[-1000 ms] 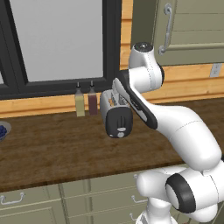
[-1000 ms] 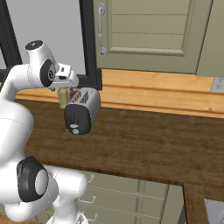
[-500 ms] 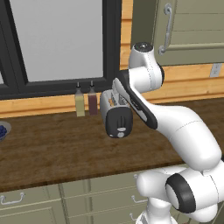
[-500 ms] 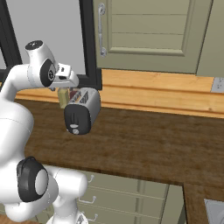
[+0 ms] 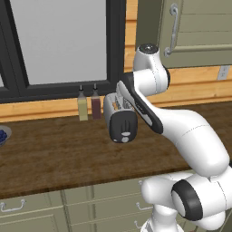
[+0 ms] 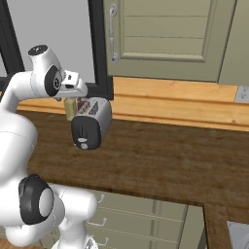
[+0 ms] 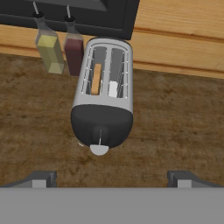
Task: Start the toaster. Once the lever pops up, take the bread to the plate on the dining counter.
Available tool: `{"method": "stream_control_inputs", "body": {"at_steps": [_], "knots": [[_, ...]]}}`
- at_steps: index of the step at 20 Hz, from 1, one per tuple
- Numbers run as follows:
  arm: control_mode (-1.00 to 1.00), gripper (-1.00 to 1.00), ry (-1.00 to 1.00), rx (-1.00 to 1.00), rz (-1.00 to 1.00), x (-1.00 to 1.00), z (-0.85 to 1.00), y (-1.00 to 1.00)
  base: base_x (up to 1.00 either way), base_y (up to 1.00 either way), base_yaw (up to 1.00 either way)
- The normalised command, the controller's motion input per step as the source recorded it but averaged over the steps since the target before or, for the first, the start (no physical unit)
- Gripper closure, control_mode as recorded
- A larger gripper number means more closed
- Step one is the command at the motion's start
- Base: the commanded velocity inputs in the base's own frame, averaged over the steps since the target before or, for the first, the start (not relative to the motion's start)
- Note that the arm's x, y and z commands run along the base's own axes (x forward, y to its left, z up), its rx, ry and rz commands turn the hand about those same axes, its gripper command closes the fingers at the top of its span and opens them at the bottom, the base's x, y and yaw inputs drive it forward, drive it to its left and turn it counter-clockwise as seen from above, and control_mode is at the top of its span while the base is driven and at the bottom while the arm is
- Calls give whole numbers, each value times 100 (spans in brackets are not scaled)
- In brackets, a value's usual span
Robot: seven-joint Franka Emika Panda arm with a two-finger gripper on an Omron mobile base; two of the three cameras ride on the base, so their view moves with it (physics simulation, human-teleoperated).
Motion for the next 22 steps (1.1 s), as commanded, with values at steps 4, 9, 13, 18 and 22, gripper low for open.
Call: {"method": "stream_control_inputs", "body": {"at_steps": [4, 9, 13, 18, 22], "knots": [[-100, -100, 0, 0, 0, 0, 0, 0, 0, 0, 0], [-100, -100, 0, 0, 0, 0, 0, 0, 0, 0, 0], [-100, -100, 0, 0, 0, 0, 0, 0, 0, 0, 0], [-100, -100, 0, 0, 0, 0, 0, 0, 0, 0, 0], [-100, -100, 0, 0, 0, 0, 0, 0, 0, 0, 0]]}}
